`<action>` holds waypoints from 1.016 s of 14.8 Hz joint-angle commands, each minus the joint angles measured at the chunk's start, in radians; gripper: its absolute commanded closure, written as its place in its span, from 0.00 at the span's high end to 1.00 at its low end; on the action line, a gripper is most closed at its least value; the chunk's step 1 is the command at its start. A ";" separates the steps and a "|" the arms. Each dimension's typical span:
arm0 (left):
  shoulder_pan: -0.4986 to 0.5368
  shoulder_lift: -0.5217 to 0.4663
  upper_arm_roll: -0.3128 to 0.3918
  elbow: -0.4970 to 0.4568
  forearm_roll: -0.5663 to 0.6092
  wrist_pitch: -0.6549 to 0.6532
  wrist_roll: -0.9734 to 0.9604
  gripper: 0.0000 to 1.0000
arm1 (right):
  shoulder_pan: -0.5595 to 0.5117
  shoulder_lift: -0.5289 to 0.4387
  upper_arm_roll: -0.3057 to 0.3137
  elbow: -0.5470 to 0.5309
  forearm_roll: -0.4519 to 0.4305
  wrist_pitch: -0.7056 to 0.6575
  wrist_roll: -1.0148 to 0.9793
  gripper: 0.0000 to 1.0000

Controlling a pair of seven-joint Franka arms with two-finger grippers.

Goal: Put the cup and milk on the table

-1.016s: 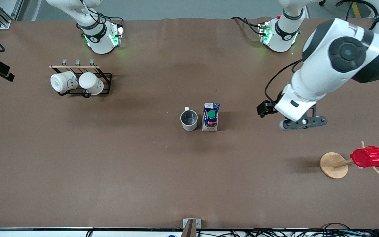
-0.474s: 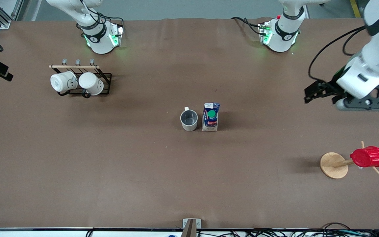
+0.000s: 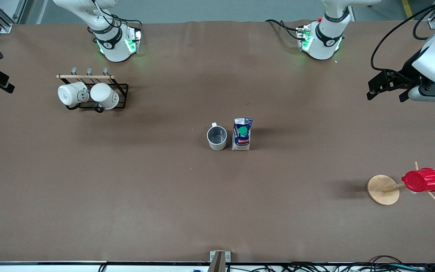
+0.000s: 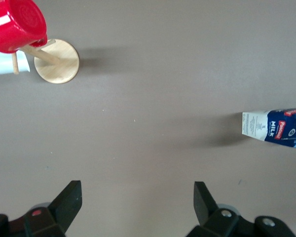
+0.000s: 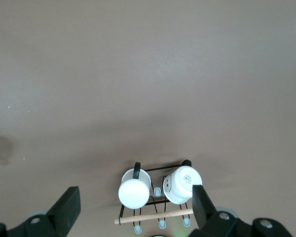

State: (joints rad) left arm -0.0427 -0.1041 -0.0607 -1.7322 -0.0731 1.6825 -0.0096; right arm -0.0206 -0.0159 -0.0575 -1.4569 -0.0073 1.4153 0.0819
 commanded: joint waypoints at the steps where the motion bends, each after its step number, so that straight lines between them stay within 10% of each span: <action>1: -0.013 0.047 0.016 0.067 -0.011 -0.009 0.059 1.00 | -0.016 0.010 0.008 0.021 0.010 -0.015 -0.013 1.00; 15: -0.011 0.086 0.007 0.102 0.059 -0.041 0.031 1.00 | -0.018 0.010 0.008 0.021 0.012 -0.016 -0.013 1.00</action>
State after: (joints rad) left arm -0.0446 -0.0101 -0.0547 -1.6248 -0.0348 1.6512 0.0363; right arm -0.0206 -0.0159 -0.0576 -1.4567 -0.0073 1.4145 0.0819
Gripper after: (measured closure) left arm 0.000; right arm 0.000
